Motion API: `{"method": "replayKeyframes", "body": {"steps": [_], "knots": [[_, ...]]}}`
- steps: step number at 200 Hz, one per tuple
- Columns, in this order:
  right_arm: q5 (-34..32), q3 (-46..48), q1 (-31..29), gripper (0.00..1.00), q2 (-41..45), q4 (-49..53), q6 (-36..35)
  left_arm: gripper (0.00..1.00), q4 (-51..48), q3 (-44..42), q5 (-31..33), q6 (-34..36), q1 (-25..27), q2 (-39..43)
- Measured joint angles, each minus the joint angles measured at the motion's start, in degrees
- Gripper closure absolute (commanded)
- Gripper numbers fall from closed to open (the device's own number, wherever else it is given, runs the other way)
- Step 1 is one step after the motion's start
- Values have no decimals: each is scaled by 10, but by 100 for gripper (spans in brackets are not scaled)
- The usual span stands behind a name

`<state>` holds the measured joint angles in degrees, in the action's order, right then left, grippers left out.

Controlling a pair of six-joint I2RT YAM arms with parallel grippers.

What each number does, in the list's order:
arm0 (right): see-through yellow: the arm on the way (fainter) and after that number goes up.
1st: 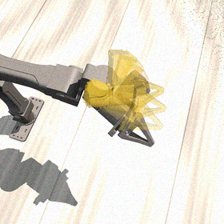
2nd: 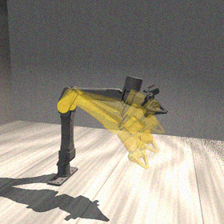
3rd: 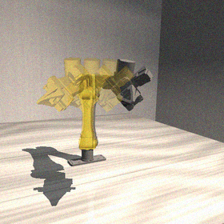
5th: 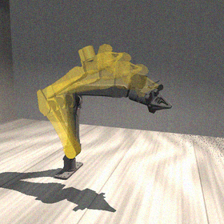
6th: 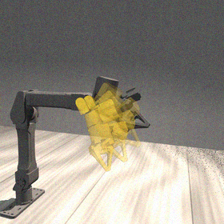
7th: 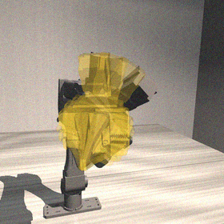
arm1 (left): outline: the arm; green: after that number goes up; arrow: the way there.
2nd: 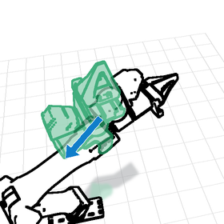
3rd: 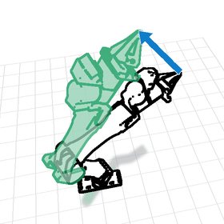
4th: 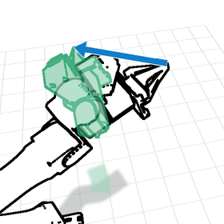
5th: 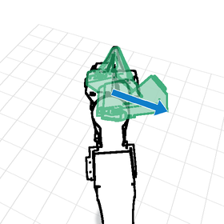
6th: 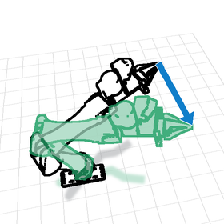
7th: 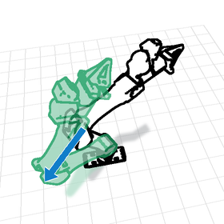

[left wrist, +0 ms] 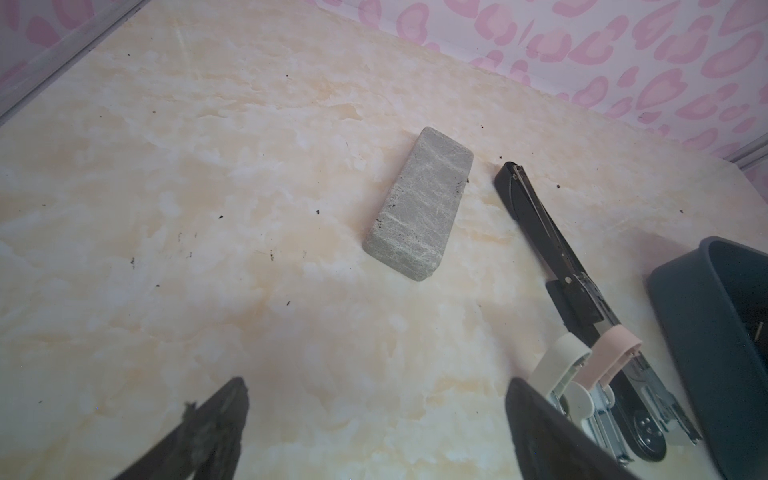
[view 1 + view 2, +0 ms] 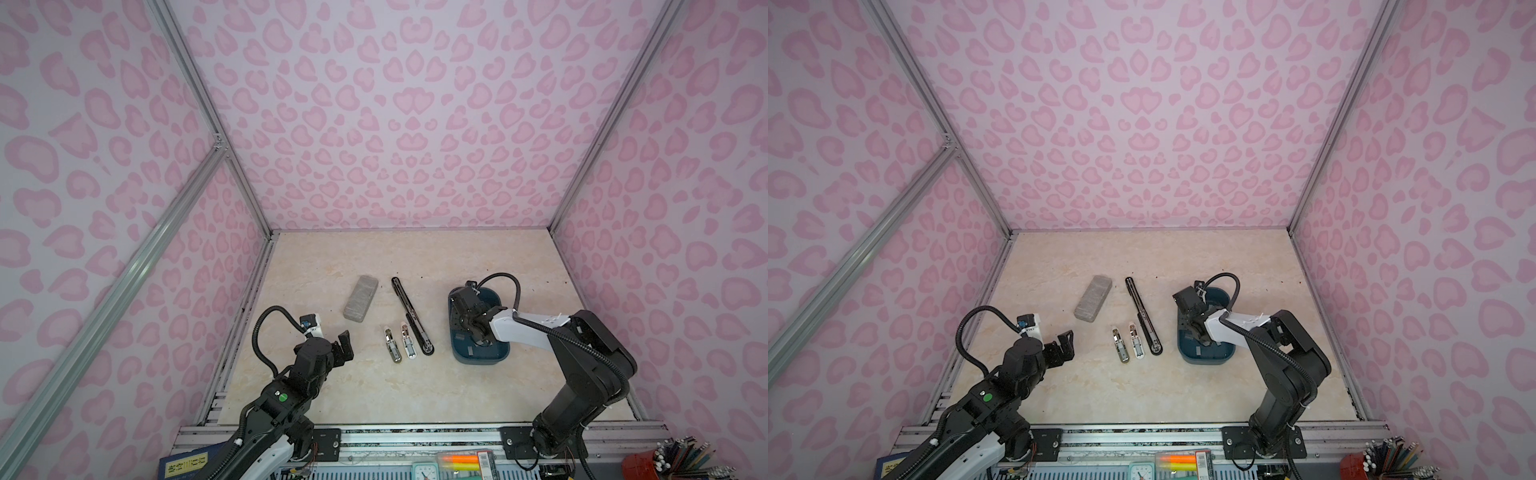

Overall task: Load the staples into the stapler
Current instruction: 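Lower the right gripper into the teal tray and close on a staple strip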

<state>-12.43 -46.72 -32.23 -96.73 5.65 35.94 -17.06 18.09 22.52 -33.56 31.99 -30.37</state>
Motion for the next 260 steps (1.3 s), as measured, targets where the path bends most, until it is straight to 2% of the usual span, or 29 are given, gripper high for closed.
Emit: {"method": "replayKeyframes", "body": {"steps": [70, 190, 260], "knots": [[-30, 31, -1, 63, 33, 27, 4, 3, 0, 0, 0, 0, 0, -15], [-30, 29, 0, 81, 25, 19, 4, 2, 0, 0, 0, 0, 0, -13], [-24, 39, 1, 86, 30, 5, 5, 2, 0, 0, 0, 0, 0, -13]]}}
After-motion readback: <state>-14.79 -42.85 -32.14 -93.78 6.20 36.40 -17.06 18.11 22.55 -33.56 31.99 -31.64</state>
